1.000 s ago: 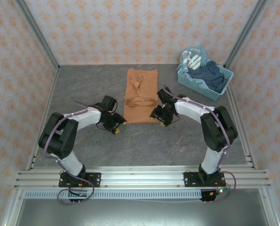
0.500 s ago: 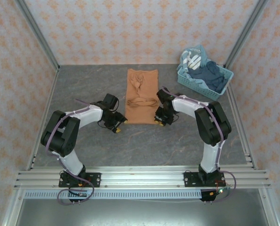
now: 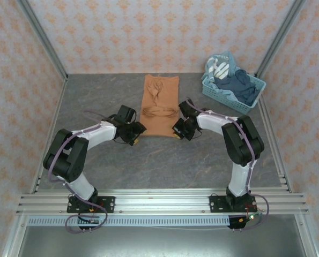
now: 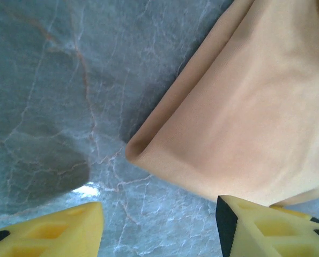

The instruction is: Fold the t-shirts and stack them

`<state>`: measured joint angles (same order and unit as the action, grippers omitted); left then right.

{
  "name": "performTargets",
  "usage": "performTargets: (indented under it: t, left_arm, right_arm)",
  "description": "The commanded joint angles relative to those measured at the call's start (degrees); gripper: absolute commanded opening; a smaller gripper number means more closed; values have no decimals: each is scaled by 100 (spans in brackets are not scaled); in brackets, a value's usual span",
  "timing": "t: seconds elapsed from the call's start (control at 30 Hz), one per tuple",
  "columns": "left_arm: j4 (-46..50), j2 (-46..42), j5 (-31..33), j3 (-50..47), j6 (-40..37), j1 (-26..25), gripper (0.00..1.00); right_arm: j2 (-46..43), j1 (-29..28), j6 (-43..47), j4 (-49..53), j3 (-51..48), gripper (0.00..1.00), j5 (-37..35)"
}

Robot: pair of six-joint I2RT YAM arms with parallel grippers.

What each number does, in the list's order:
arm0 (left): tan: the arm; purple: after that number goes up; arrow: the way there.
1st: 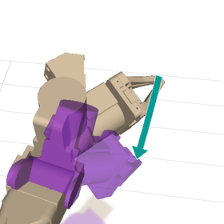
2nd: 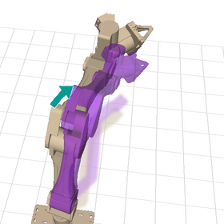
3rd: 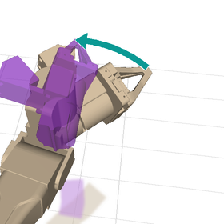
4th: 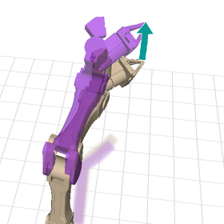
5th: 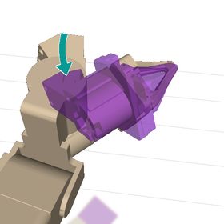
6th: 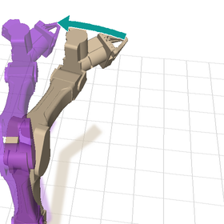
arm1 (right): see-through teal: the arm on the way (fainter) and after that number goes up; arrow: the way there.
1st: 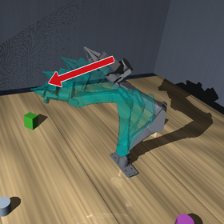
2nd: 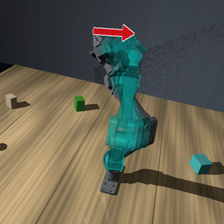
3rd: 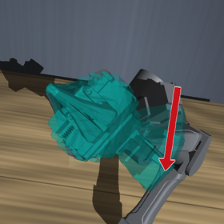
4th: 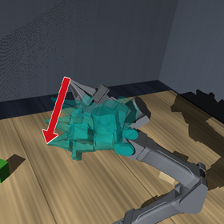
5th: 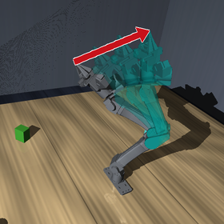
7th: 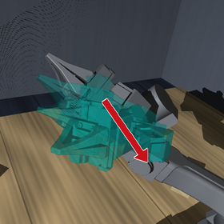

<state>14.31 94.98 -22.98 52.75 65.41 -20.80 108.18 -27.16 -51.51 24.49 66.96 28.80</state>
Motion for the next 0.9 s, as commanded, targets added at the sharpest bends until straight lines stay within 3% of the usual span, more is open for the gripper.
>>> performTargets:
  t: [0.0,0.13,0.23,0.37,0.43,0.53,0.87]
  left_arm:
    - [-463,-30,386,-85,236,34,59]
    - [-802,214,407,-170,464,58,53]
    - [-876,396,399,-172,578,41,43]
    - [-316,424,534,-19,488,1,34]
    - [171,245,803,34,435,-19,36]
    - [589,-173,1220,-58,422,-82,48]
    - [-651,297,618,-476,1105,-99,47]
  right_arm:
    - [-191,65,-378,-94,-315,0,147]
    - [-260,103,-540,-181,-467,0,284]
    - [-315,123,-558,-173,-524,0,300]
    - [-374,131,-562,-173,-563,0,295]
    - [-392,134,-562,-173,-570,0,295]
    - [-385,138,-562,-177,-570,0,302]
    - [-411,140,-569,-173,-604,0,337]
